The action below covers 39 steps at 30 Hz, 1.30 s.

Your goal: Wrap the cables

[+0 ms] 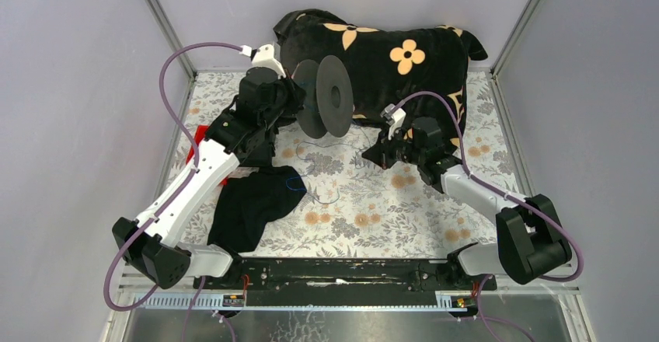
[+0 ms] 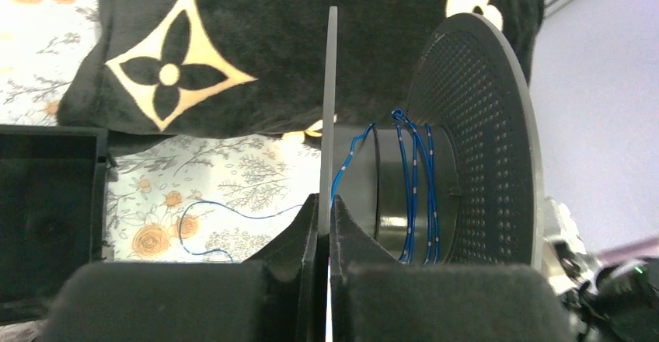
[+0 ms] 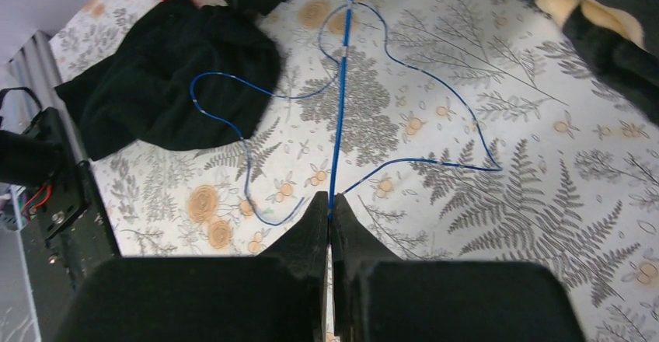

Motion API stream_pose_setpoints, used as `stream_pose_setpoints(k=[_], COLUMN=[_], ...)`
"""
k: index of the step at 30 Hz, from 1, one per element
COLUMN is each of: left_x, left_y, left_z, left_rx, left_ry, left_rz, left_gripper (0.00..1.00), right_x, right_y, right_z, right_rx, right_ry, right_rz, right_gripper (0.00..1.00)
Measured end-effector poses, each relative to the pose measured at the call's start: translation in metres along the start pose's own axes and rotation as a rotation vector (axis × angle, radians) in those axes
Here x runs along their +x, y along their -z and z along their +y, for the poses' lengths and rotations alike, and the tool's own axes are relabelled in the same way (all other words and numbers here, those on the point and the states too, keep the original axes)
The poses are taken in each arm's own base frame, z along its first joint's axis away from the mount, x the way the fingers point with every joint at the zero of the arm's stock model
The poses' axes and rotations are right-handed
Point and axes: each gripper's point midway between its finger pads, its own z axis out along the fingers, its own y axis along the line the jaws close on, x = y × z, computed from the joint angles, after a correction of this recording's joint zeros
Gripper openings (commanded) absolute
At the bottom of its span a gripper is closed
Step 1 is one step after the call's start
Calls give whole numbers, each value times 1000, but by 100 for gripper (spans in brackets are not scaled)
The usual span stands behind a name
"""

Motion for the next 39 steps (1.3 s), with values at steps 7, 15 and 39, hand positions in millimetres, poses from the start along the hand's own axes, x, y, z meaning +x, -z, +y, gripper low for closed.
stream_pose_setpoints(k=[7, 15, 39], left_x=[8, 9, 39], left_y=[-6, -7, -14], left_z=[27, 33, 41], left_rx=[-83, -116, -203], left_ry=[32, 50, -104], left_rz=[7, -3, 2], left_gripper=[0, 0, 0], right_x=[1, 12, -72], right_y=[-2, -8, -18], right_z=[32, 69, 144], right_rx=[-111, -235, -395], right_ry=[31, 79, 176], right_rz=[10, 80, 136], right_gripper=[0, 0, 2])
